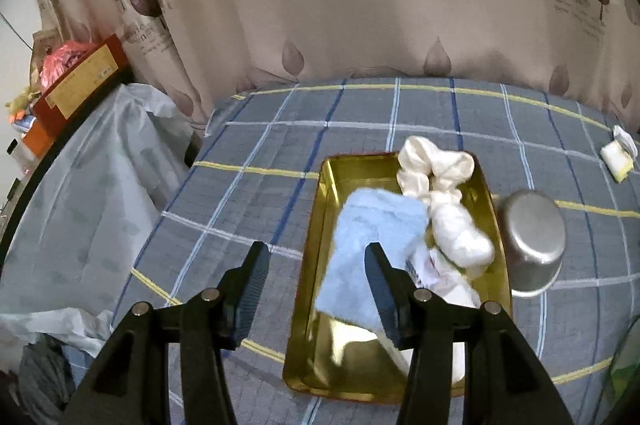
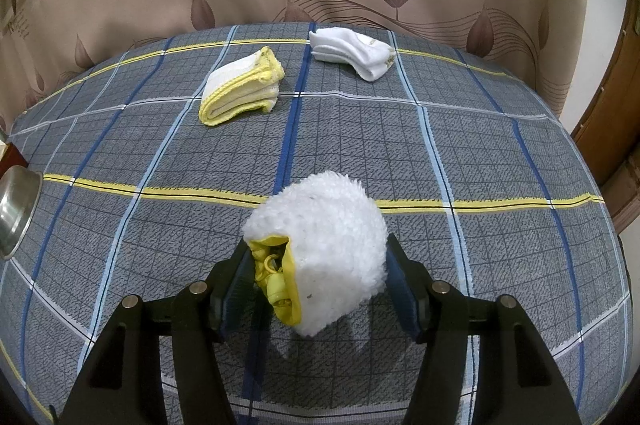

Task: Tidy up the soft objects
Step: 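Carry the blue towel into the gold tray and open the left gripper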

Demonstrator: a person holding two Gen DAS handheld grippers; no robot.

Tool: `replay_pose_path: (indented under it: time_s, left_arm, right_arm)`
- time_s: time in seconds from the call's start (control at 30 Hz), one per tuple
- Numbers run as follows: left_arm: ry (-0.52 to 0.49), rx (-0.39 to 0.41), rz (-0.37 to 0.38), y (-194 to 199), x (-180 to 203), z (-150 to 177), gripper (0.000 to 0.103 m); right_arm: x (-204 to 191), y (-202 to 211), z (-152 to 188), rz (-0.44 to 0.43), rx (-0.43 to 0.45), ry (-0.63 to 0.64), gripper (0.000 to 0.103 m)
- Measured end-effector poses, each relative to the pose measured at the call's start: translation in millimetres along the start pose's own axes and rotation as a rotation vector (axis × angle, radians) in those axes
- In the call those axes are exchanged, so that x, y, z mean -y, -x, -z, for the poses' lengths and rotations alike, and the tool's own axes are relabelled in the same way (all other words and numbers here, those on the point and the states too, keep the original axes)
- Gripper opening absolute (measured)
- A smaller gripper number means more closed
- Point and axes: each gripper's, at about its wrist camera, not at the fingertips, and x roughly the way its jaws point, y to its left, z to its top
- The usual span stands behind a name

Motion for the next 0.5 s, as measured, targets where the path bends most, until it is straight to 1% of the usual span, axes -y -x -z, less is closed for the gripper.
replay_pose_path:
  time_s: [0.07, 0.17, 0.33, 0.43, 0.5]
  left_arm:
    - [0.003, -0.004, 0.015, 0, -1, 7, 0.051]
    - [0.015, 0.0, 0.014, -1, -2, 14, 0.051]
    - [0.033, 0.0, 0.042, 0, -7, 25, 0.051]
    - [0.029, -0.019, 0.072, -1, -6, 31, 0.051]
    - [0.027, -0.017, 0.073, 0, -6, 36, 0.051]
  right_arm:
    - [0, 0, 0, 0.001, 0.0, -0.002, 0.058]
    - [1, 0, -1, -0.002, -0.003, -0.011, 0.058]
    - [-1, 0, -6, 0.017, -0.026, -0.011, 0.058]
    - [-3, 0, -9, 0.025, -0.045, -0.01, 0.054]
    - [-6, 1, -10, 0.035, -0.057, 0.002, 0.05]
